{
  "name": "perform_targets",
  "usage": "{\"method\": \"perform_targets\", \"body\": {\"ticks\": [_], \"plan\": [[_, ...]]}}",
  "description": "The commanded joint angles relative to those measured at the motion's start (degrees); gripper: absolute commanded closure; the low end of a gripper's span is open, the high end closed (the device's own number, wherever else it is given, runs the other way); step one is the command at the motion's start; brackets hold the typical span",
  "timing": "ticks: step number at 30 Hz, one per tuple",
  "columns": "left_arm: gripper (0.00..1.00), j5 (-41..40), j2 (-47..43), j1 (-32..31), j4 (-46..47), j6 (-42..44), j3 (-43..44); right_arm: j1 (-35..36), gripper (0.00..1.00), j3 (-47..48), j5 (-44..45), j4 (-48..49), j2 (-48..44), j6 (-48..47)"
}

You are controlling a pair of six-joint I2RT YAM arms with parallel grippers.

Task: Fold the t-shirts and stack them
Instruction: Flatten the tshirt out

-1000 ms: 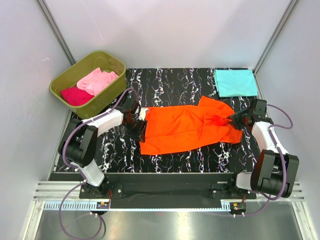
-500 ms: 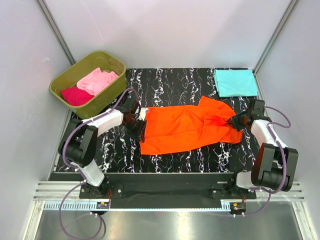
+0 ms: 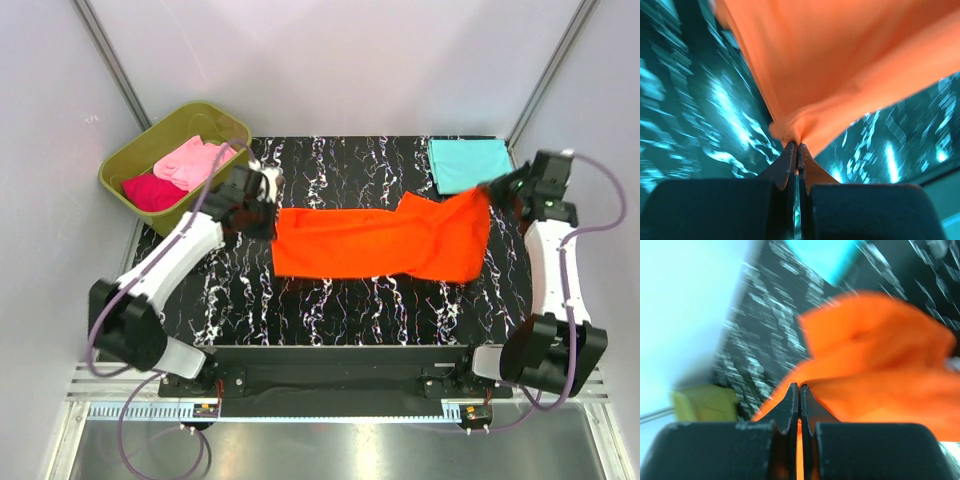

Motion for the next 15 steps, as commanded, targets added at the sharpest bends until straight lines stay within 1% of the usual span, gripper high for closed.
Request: {"method": "perform_targets", "body": {"ticks": [1,2,4,5,6,8,9,11,12,14,15], "plan": [[1.0,-11.3,-8.7,0.0,-3.0,-3.8,9.9,-1.0,1.0,11.8,1.9,-4.9,-3.6,-2.6],[1.0,-15.3,-9.9,0.0,-4.2,-5.1,11.2,-1.4,1.0,13.5,2.9,-7.4,-4.5,-2.4],[1.0,-19.2,-14.3,-0.1,-4.4,-6.5,14.4,-1.6,1.0,18.4,4.0,-9.6,-5.9,-2.0],[1.0,-23.3,-15.7,-0.1,-4.4,-8.0,15.6,-1.7,1.0,19.8,4.8,-11.7,-7.6,-1.4],[1.0,-25.2,-18.5,-0.1,-4.4,-8.8,18.3,-1.7,1.0,22.7,5.0,-12.6,-8.4,-1.0],[1.0,-28.6,-20.9,-0.1,-4.1,-10.4,21.6,-1.7,1.0,25.6,4.8,-15.3,-11.2,0.1],[1.0,-29.3,-22.0,-0.1,-4.0,-10.9,25.3,-1.7,1.0,28.8,4.5,-16.4,-12.2,0.4],[1.0,-30.1,-25.2,-0.1,-3.5,-12.5,28.8,-1.7,1.0,32.4,4.6,-19.7,-15.3,1.6],[1.0,-30.1,-27.8,-0.1,-3.0,-13.3,31.0,-1.7,1.0,36.1,4.8,-20.8,-16.5,1.9],[1.0,-27.8,-30.6,-0.2,-1.2,-15.8,31.9,-1.7,1.0,39.4,5.0,-23.3,-20.3,2.6],[1.0,-26.6,-32.0,-0.2,-0.8,-16.6,32.4,-1.7,1.0,42.9,5.2,-24.5,-21.5,2.8]]}}
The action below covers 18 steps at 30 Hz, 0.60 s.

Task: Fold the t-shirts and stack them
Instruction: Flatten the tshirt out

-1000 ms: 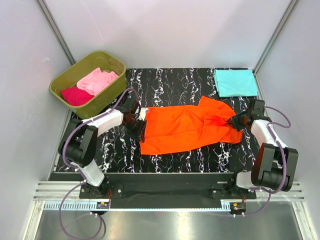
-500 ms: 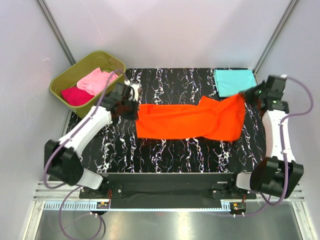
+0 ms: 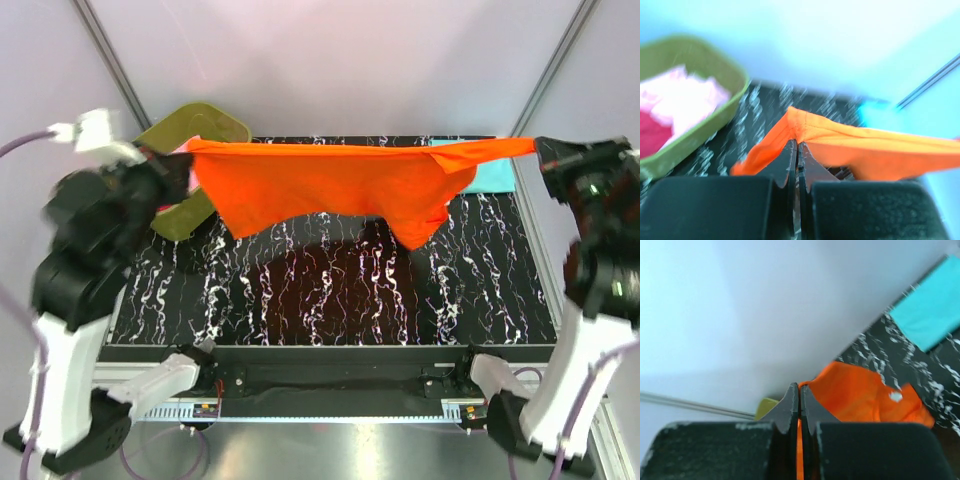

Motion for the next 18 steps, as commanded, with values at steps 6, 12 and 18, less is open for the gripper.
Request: {"method": "perform_targets", "body": {"ticks": [6,12,18], "plan": [[1.0,6.5,-13.9,0.1,2.3,-9.4,2.6,-0.4,1.0,26.1,6.4,-16.9,-10.2,3.3],[1.0,9.8,-16.6,0.3,2.3,-8.7,3.2,-0.4,1.0,32.3,4.8,-20.5,-8.1,5.0],[1.0,3.4,-11.7,0.2,4.6,-2.6,-2.6,-0.4,1.0,23.0,-0.8,-15.8,-1.4,0.8]]}}
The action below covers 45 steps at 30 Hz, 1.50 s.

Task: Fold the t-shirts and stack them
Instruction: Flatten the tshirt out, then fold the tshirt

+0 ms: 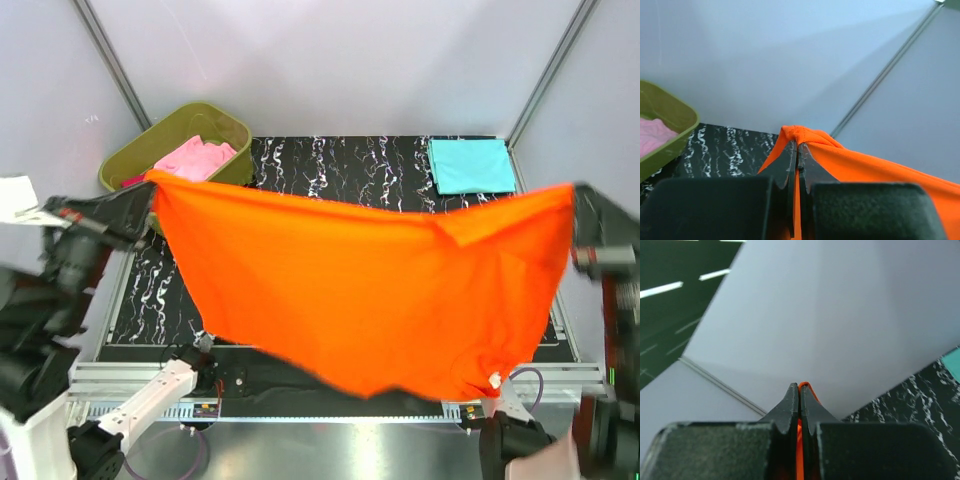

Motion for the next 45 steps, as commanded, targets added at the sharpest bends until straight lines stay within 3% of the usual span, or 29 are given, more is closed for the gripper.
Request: {"method": "perform_targets", "body": {"ticks": [1,4,11,15,20,28,35,45], "plan": [[1.0,-4.2,6.5,0.2,3.5,5.1,-5.0,-0.3,1.0,-10.0,-3.7,2.3,10.0,-3.4],[1.0,-4.8,12.4,0.4,5.2,6.6,-11.7,-0.3,1.0,-28.5,-7.4,16.1,9.4,-4.0],[1.0,-6.2,21.8,3.4,22.7,9.0,-31.7,-0.1,1.0,-68.2,-16.5,55.0,15.3,-1.2],[1.0,-4.7,32.8,5.0,28.4,9.3,-36.0,0.7,1.0,-76.8,-15.5,66.8,26.1,-1.1],[1.0,-3.3,45.0,6.1,30.6,12.2,-33.0,2.8,1.0,-69.8,-18.5,73.0,44.4,-3.0],[1.0,-0.1,55.6,7.7,32.1,16.0,-25.4,4.3,1.0,-49.6,-18.9,64.3,61.6,-6.9],[1.0,-1.5,61.0,10.8,28.8,17.0,-19.7,4.6,1.0,-36.9,-22.3,62.9,71.5,-8.1],[1.0,4.2,66.7,12.7,28.1,23.0,-13.8,7.6,1.0,-29.1,-21.5,60.5,78.7,-6.8]]}}
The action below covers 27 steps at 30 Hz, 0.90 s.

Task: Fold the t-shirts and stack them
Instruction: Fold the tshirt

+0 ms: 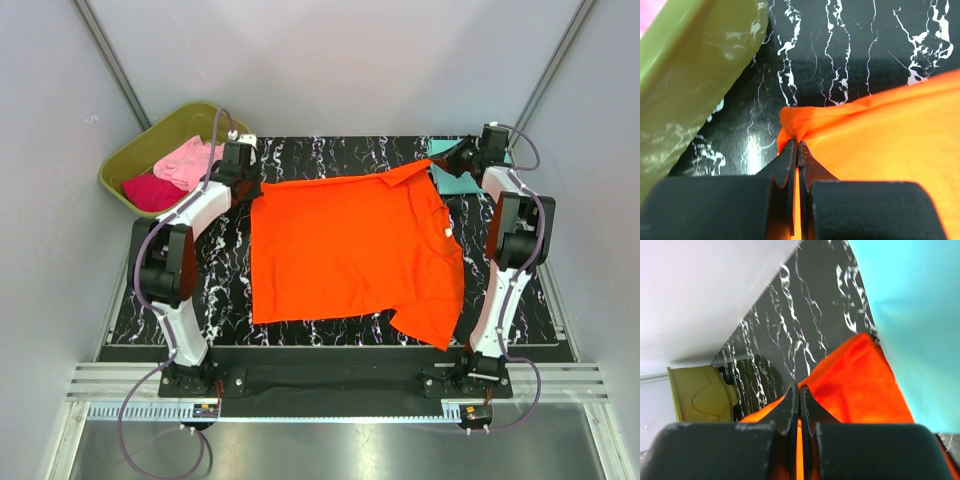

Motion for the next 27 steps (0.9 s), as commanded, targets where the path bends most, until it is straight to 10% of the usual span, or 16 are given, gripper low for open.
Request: {"method": "perform_targets", "body": {"ticks": [1,27], "plan": [[1.0,2.2,1.1,0.9,-0.1,4.3,5.2,0.6,1.0,1.8,2.3,-1.3,-2.5,1.3],[1.0,2.7,-5.2,-0.6,-1.4,7.7,-6.2,-0.4,1.0,-42.4,18.1,-3.6,-39.6,2.1]]}}
